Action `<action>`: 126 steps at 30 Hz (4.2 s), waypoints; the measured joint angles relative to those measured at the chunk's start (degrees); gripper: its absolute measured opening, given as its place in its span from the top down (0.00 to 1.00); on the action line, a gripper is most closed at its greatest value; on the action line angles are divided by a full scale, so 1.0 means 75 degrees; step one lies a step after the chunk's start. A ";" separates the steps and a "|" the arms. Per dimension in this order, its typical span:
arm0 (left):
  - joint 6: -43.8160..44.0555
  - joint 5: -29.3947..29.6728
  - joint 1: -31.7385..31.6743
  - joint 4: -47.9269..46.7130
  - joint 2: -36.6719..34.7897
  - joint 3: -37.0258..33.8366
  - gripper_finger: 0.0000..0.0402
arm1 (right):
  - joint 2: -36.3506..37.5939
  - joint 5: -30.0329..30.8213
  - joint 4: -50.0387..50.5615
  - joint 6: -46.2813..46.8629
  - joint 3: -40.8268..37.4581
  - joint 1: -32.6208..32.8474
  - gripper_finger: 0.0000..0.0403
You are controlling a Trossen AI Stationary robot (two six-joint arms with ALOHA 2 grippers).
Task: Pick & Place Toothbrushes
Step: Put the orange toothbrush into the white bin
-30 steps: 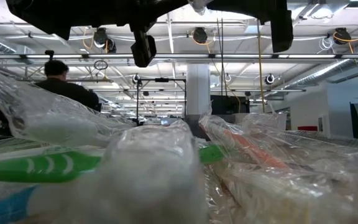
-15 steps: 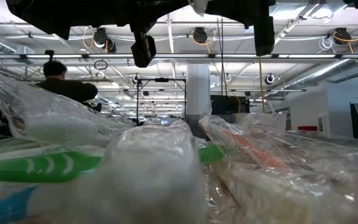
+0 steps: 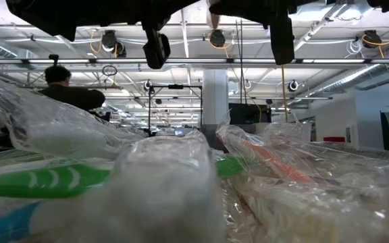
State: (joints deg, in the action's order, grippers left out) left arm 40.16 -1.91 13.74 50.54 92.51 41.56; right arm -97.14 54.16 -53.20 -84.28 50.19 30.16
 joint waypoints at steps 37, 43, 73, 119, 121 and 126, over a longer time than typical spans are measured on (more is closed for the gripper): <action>-0.1538 -0.0027 0.0003 -0.0497 -0.0694 -0.0015 0.90 | 0.2532 0.1384 0.3413 0.6079 0.0006 0.0638 0.96; -0.1573 0.0070 0.0038 -0.0503 -0.0694 -0.0015 0.90 | 0.3889 -0.1912 0.6506 0.9897 0.0006 -0.0375 0.96; -0.1683 0.0082 0.0073 -0.0737 -0.0691 -0.0015 0.90 | 0.4558 -0.6659 0.8326 1.1888 0.0003 -0.6355 0.96; -0.1995 0.0641 -0.0551 -0.1091 -0.0688 -0.0012 0.90 | 0.2305 -0.9234 1.0478 1.1143 -0.0012 -1.1320 0.96; -0.1995 0.0641 -0.0551 -0.1124 -0.0688 -0.0012 0.90 | 0.2305 -0.9227 1.0469 1.1143 -0.0012 -1.1317 0.95; -0.1981 0.0641 -0.0551 -0.1132 -0.0688 -0.0012 0.90 | 0.2305 -0.9218 1.0455 1.1240 -0.0012 -1.1315 0.80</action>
State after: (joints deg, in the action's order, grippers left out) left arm 25.30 2.90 9.61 42.04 87.35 41.47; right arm -79.85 -14.98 25.22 0.02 50.11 -54.70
